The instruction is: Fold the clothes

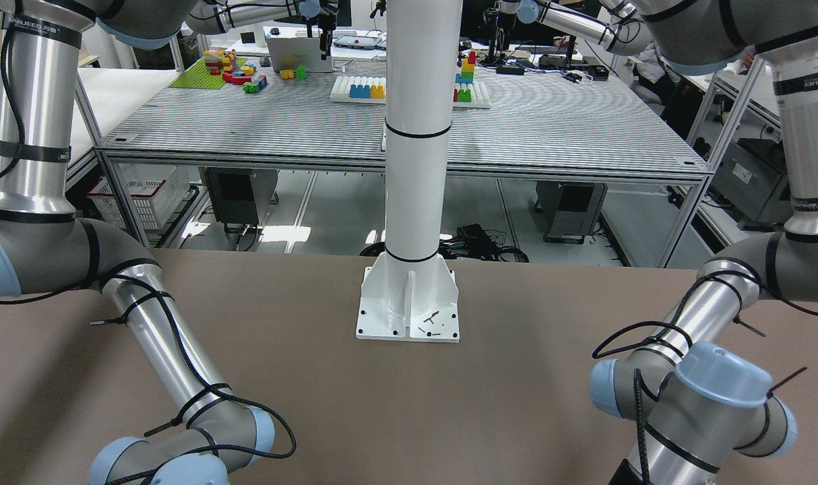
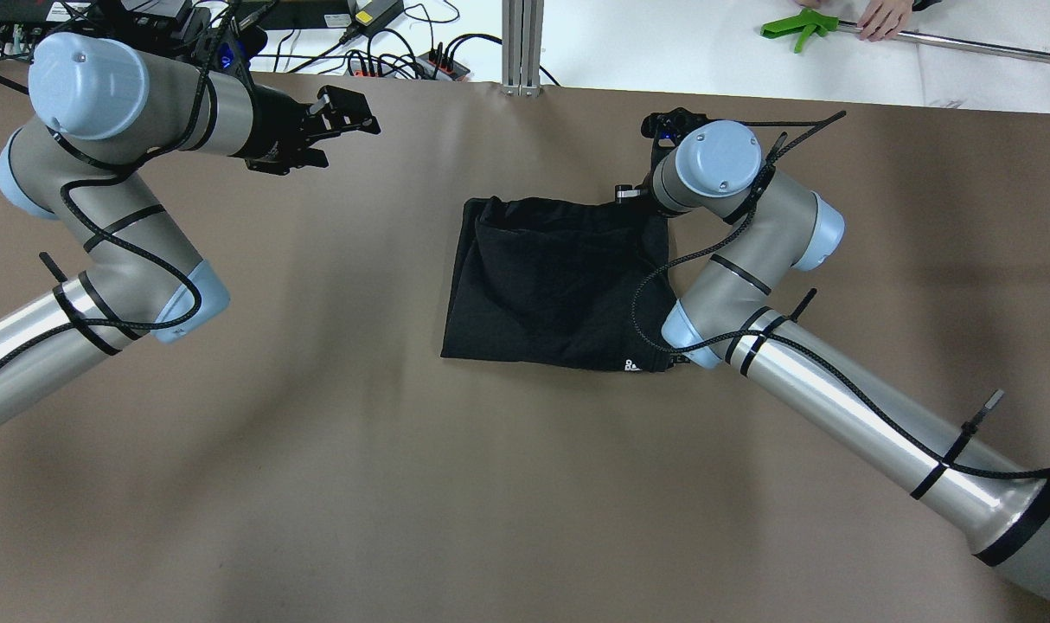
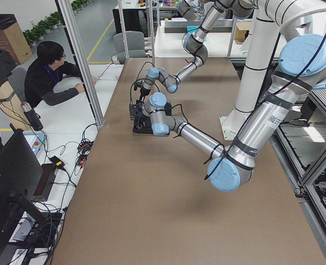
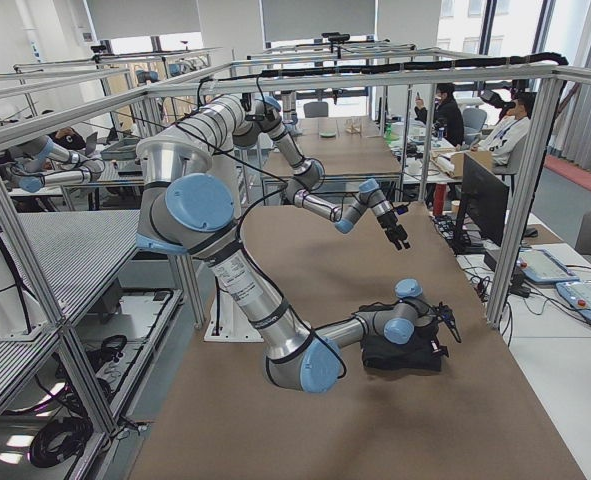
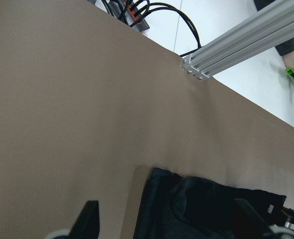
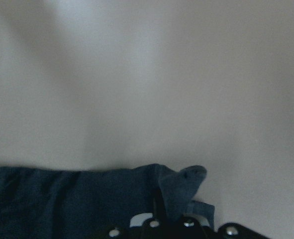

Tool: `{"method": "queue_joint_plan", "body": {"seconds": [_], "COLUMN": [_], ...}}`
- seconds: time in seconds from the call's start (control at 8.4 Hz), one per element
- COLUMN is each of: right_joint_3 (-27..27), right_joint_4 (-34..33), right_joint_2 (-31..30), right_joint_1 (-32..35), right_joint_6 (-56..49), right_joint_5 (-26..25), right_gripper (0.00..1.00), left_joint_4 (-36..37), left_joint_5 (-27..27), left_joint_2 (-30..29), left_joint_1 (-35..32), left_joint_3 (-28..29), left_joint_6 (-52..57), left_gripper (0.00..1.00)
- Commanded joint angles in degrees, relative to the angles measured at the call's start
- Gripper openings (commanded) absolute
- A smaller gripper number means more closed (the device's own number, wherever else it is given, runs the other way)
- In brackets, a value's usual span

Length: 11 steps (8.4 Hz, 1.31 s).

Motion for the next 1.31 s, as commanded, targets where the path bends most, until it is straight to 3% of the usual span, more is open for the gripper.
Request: {"method": "queue_joint_plan", "body": {"seconds": [0.0, 0.12, 0.24, 0.48, 1.19], "right_joint_3": [0.1, 0.3, 0.3, 0.4, 0.1], "right_joint_4": [0.0, 0.3, 0.3, 0.2, 0.2], "right_joint_2": [0.0, 0.0, 0.0, -0.3, -2.4], "right_joint_1": [0.1, 0.1, 0.7, 3.3, 1.1], "right_joint_6": [-0.2, 0.4, 0.2, -1.4, -0.7], "right_joint_5": [0.2, 0.2, 0.3, 2.5, 0.6], "right_gripper": [0.0, 0.4, 0.94, 0.95, 0.95], "left_joint_4": [0.1, 0.1, -0.2, -0.2, 0.5], "left_joint_5": [0.0, 0.0, -0.1, -0.1, 0.0], "left_joint_2": [0.0, 0.0, 0.0, 0.0, -0.4], "left_joint_1": [0.0, 0.0, -0.2, -0.2, 0.0], "left_joint_3": [0.0, 0.0, -0.1, -0.1, 0.0], "left_joint_6": [-0.1, -0.1, -0.1, -0.1, 0.1], "left_gripper": [0.94, 0.94, 0.94, 0.94, 0.94]}}
